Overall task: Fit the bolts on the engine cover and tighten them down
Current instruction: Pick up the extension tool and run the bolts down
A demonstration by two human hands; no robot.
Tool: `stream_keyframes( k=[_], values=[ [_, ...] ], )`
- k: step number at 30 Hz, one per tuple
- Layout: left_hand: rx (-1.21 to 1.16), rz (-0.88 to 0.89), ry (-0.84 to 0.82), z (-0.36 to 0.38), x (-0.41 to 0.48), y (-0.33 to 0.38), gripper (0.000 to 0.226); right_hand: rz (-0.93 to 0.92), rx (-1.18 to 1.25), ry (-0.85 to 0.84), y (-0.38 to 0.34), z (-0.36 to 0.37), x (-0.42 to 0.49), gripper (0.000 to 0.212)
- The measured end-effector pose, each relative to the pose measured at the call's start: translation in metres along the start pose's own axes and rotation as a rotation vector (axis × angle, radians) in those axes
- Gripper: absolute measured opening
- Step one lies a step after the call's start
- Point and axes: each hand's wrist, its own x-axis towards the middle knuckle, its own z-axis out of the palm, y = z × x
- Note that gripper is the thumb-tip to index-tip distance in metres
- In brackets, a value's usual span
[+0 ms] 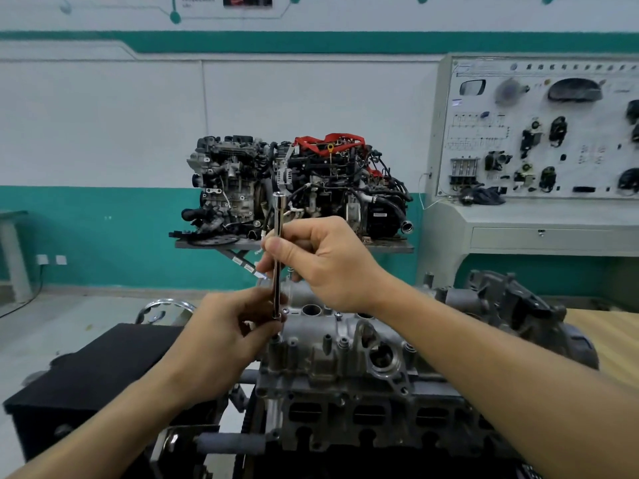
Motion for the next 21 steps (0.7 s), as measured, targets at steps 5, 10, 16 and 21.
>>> stream_keyframes(
  k=[5, 10, 16, 21],
  values=[
    [-0.130, -0.122, -0.058, -0.005, 0.010, -0.002, 0.026, 0.076, 0.062, 0.048, -0.001, 0.003, 0.012, 0.027],
    [-0.082, 0.031, 0.035, -0.009, 0.004, 0.014, 0.030, -0.060, 0.218, 0.095, -0.013, 0.007, 0.005, 0.024],
    [-0.083, 0.029, 0.009, -0.025, 0.059, 0.021, 0.020, -0.024, 0.383, 0.258, -0.030, -0.002, 0.037, 0.020],
    [-0.059, -0.083, 0.023, -0.005, 0.095, 0.002, 0.017, 0.071, 0.256, 0.355, 0.006, -0.010, 0.055, 0.023]
  ],
)
